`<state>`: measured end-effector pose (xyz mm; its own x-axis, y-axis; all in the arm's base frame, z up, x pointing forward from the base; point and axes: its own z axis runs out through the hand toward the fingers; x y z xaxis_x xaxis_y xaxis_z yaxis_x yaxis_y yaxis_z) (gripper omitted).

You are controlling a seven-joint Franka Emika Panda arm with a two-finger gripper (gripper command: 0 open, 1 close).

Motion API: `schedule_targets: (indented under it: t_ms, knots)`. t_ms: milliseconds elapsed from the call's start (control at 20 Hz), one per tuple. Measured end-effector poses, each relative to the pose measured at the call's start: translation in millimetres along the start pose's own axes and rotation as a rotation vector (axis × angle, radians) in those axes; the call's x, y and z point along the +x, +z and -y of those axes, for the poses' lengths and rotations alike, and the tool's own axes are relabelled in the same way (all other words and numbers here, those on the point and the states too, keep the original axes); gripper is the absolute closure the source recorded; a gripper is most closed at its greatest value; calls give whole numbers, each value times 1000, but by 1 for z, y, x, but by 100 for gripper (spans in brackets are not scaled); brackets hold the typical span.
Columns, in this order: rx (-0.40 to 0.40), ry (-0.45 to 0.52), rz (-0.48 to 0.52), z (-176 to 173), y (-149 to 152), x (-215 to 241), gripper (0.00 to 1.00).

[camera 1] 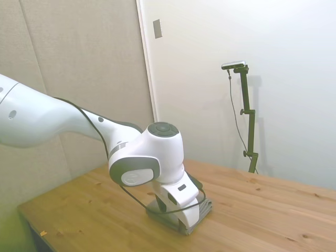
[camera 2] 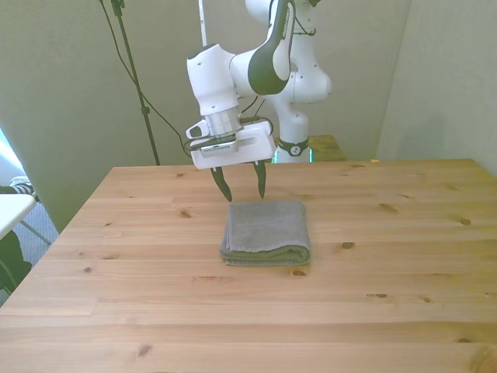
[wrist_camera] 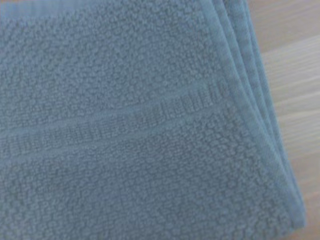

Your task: Unfold the towel

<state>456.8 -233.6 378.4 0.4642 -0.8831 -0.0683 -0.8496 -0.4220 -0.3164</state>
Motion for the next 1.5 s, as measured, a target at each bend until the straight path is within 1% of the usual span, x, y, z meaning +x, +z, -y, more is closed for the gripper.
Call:
schedule_targets:
  t_ms: [250, 450, 850, 1150, 1500]
  knots:
    - [45, -6, -8, -3, 12, 8, 0]
    - [73, -33, -1, -2, 15, 9, 0]
    - [75, -46, 2, -2, 15, 7, 0]
    - [91, -50, -1, -4, 5, 0, 0]
    - [91, -55, -1, -1, 5, 0, 0]
